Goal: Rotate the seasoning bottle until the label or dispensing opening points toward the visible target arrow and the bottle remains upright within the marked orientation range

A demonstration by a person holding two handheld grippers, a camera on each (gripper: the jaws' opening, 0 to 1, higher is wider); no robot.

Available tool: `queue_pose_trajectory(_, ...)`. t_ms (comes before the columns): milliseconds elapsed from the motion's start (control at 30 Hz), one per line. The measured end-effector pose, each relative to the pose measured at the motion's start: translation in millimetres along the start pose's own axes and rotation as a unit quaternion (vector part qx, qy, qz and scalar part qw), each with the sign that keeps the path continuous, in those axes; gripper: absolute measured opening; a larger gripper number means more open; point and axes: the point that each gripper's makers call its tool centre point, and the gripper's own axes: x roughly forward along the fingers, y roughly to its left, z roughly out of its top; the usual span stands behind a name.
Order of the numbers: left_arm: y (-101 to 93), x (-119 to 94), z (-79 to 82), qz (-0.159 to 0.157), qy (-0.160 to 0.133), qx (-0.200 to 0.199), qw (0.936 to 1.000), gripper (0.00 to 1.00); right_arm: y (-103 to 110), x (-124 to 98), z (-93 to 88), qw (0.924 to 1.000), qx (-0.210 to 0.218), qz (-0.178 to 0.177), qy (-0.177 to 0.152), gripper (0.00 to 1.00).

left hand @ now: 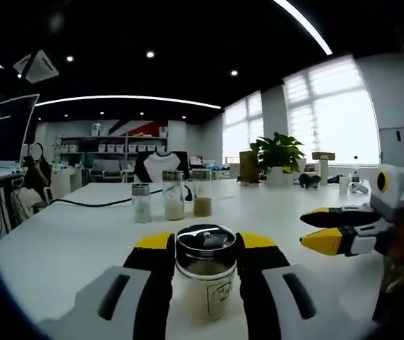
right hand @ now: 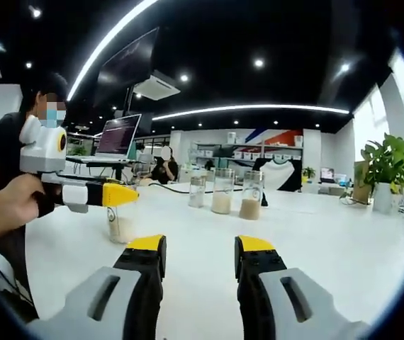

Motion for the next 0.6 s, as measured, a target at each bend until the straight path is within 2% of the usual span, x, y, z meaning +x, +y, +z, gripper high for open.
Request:
queue_pose_trajectory(133, 6.1, -2.8, 1.7, 0.039, -0.001, 0.024, 0.999, 0.34, -0.9, -0.6, -0.7, 1.0, 0.003, -0.001, 0.0, 0.37)
queue_pose_trajectory(333, 11.5, -6.2, 1.3, 0.049, -0.001, 0.008, 0.9988, 0.36, -1.5, -0.7, -1.4, 1.0, 0.006, 0.0, 0.0, 0.37)
queue_pose_trajectory(500, 23.1, -10.3, -1.0, 0.059, 0.001, -0.004, 0.9983, 0.44, 1.7, 0.4, -1.8, 0.9999, 0.01, 0.008, 0.0, 0.37)
queue_pose_trajectory(533, 23.0, -10.8, -1.5, 0.055, 0.002, -0.005, 0.9985, 0.41, 2.2, 0.5, -1.7, 0.9999, 0.008, 0.009, 0.0, 0.37)
queue_pose_trajectory(567, 21.7, -10.2, -1.0, 0.05, 0.0, -0.002, 0.9988, 0.34, 2.5, 0.6, -1.7, 0.9999, 0.008, 0.009, 0.0, 0.37)
queue_pose_trajectory(600, 20.5, -9.8, -1.1, 0.048, -0.002, -0.001, 0.9988, 0.35, 2.7, 0.6, -1.6, 0.9999, 0.009, 0.01, 0.0, 0.37)
